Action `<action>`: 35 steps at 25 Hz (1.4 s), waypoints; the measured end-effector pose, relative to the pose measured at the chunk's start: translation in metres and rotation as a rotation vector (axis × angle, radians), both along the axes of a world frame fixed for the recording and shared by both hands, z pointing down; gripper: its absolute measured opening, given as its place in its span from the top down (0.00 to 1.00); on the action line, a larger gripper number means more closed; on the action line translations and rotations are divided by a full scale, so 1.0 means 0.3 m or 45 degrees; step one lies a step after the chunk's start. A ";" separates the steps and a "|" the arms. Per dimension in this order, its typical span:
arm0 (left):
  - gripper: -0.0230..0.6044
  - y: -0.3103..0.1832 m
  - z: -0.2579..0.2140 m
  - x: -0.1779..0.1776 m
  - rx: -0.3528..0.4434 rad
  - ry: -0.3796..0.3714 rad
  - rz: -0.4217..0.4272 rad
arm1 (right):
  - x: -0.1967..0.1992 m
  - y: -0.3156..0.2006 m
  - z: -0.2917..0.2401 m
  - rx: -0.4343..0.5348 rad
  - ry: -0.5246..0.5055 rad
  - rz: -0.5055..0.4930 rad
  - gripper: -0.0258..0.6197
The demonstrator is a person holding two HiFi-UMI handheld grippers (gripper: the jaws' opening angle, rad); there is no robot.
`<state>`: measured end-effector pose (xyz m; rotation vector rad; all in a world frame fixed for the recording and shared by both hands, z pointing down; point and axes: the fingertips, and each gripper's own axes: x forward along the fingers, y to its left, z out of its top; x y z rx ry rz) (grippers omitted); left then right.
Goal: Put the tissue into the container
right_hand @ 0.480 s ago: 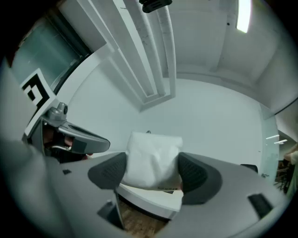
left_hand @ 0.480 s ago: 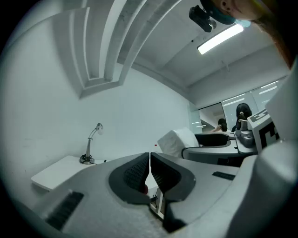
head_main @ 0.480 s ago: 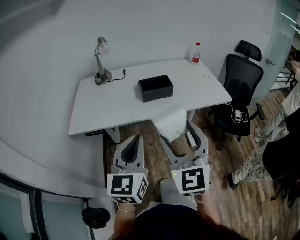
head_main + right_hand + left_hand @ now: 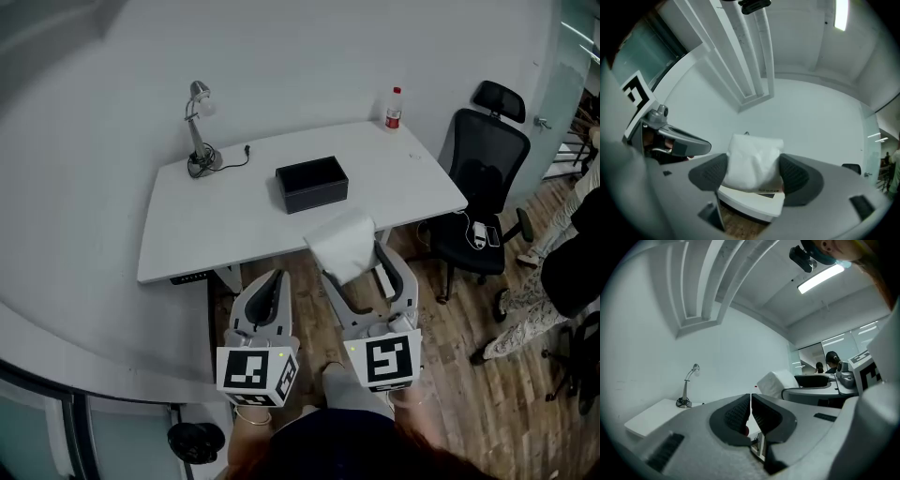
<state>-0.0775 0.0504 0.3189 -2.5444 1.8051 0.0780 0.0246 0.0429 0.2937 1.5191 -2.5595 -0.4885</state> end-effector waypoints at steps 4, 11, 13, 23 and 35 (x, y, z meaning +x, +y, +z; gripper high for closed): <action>0.92 -0.050 -0.006 -0.003 -0.002 -0.026 0.015 | -0.007 -0.054 -0.004 -0.007 -0.011 0.002 0.39; 0.92 -0.142 -0.015 -0.028 0.002 -0.037 0.004 | -0.029 -0.152 -0.022 0.013 -0.008 -0.005 0.40; 0.92 -0.172 -0.018 -0.034 0.001 -0.036 -0.002 | -0.035 -0.181 -0.027 0.013 -0.008 -0.012 0.40; 0.92 -0.336 -0.037 -0.011 0.006 -0.037 0.001 | -0.023 -0.337 -0.038 0.015 0.003 -0.021 0.42; 0.92 -0.533 -0.025 0.051 -0.003 -0.039 -0.040 | 0.031 -0.542 -0.028 0.006 0.004 -0.077 0.42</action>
